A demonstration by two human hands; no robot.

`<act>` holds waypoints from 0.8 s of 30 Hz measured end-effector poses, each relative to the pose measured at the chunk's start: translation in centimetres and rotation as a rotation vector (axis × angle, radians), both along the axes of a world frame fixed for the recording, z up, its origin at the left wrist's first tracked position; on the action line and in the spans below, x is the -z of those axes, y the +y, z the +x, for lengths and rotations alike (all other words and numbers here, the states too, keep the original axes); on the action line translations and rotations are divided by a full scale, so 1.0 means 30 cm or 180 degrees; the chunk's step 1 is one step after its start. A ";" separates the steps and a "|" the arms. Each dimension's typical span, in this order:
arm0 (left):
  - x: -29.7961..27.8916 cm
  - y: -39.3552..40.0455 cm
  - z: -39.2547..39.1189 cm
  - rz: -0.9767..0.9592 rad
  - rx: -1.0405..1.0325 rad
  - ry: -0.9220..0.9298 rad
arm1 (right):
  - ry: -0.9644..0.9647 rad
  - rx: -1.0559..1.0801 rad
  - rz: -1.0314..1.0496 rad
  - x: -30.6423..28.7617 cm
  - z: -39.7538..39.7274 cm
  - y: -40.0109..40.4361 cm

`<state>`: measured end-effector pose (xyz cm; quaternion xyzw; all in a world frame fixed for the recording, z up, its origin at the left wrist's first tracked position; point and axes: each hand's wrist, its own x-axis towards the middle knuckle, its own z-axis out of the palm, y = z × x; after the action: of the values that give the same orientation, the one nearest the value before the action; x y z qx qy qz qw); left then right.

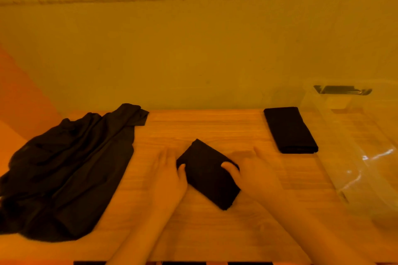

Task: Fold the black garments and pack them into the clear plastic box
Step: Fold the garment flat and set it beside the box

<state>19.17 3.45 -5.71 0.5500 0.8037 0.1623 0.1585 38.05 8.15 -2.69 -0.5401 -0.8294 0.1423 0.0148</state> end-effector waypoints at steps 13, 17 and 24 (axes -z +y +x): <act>-0.083 0.104 0.171 0.0128 -0.1542 -0.3275 | 0.1835 0.1276 -0.1392 0.067 -0.026 0.048; -0.113 0.126 0.188 0.0049 -0.1422 -0.3924 | 0.2544 0.1556 -0.1455 0.073 0.006 0.052; -0.176 0.172 0.241 -0.0017 -0.1243 -0.5221 | 0.4269 0.1845 -0.3125 0.000 0.096 0.052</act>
<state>26.40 8.60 -0.44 0.1087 0.5150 0.5329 0.6625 40.93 9.70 -2.70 -0.4774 -0.3215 0.7606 0.3004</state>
